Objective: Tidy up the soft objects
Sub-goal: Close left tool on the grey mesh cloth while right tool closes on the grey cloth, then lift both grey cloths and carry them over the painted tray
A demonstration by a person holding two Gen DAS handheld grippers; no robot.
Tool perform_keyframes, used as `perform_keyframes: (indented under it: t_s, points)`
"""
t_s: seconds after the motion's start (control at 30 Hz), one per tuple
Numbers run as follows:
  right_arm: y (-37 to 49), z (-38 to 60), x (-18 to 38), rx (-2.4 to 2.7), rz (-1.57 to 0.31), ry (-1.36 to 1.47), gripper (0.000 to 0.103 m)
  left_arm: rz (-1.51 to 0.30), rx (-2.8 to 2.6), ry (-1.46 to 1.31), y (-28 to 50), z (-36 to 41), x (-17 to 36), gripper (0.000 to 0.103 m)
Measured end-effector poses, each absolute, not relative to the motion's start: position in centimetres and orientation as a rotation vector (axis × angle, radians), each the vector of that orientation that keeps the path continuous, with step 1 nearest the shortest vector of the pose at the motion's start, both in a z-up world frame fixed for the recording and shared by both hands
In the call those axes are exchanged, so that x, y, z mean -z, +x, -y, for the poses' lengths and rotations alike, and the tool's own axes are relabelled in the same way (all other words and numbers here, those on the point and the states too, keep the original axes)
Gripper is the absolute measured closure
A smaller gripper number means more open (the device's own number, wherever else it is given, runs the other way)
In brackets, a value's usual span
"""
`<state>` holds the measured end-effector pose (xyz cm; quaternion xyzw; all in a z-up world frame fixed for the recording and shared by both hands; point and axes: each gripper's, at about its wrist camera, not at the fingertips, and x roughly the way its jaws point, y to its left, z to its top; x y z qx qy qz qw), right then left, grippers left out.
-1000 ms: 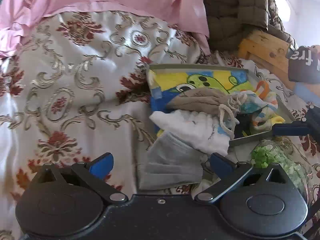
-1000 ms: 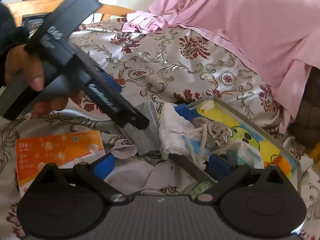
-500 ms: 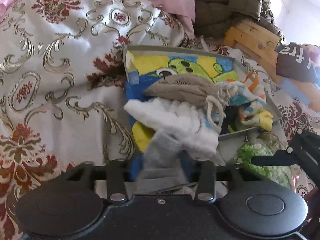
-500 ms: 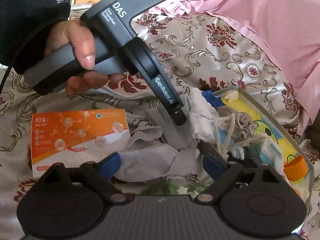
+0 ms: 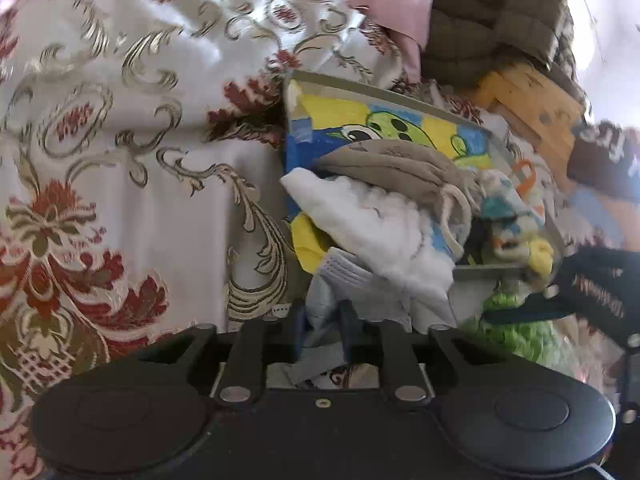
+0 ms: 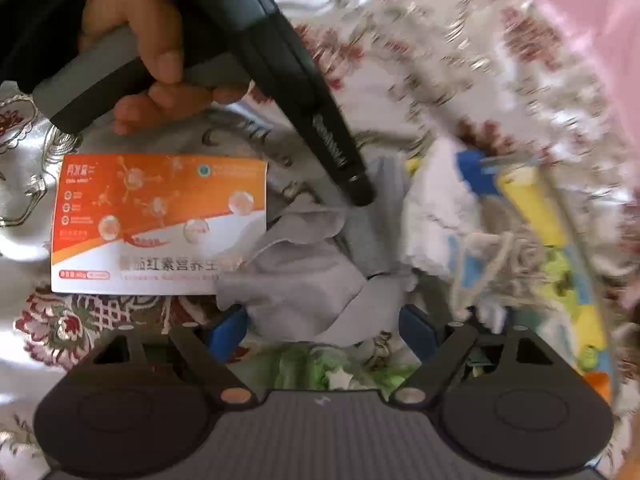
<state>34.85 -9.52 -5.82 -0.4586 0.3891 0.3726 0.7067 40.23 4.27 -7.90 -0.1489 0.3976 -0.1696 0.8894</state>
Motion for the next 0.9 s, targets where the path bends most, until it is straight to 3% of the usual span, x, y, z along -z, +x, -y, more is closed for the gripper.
perform_keyframes:
  t_s: [0.07, 0.2, 0.33, 0.57, 0.63, 0.83, 0.9]
  points:
    - [36.2, 9.3, 6.0, -0.843, -0.919, -1.000, 0.018, -0.826, 0.365, -0.350, 40.7, -4.7, 8.3, 0.075]
    - [38.2, 9.1, 6.5, -0.857, -0.995, -0.927, 0.018, -0.826, 0.416, -0.422, 41.6, -4.9, 8.8, 0.050]
    - [39.0, 9.1, 7.2, -0.850, -1.018, -0.907, 0.021, -0.833, 0.437, -0.444, 42.3, -4.3, 9.3, 0.048]
    - [39.2, 9.0, 7.4, -0.867, -1.005, -0.892, 0.028, -0.869, 0.491, -0.397, 42.7, -3.5, 9.4, 0.072]
    - [39.1, 9.1, 7.1, -0.862, -0.984, -0.874, 0.046, -0.879, 0.511, -0.390, 42.5, -3.4, 9.4, 0.089]
    - [38.2, 9.8, 5.6, -0.799, -0.910, -0.804, 0.082, -0.873, 0.490, -0.327, 41.3, -2.7, 8.5, 0.097]
    - [37.7, 10.2, 5.0, -0.781, -0.876, -0.757, 0.084, -0.858, 0.453, -0.335, 40.7, -3.0, 7.9, 0.098]
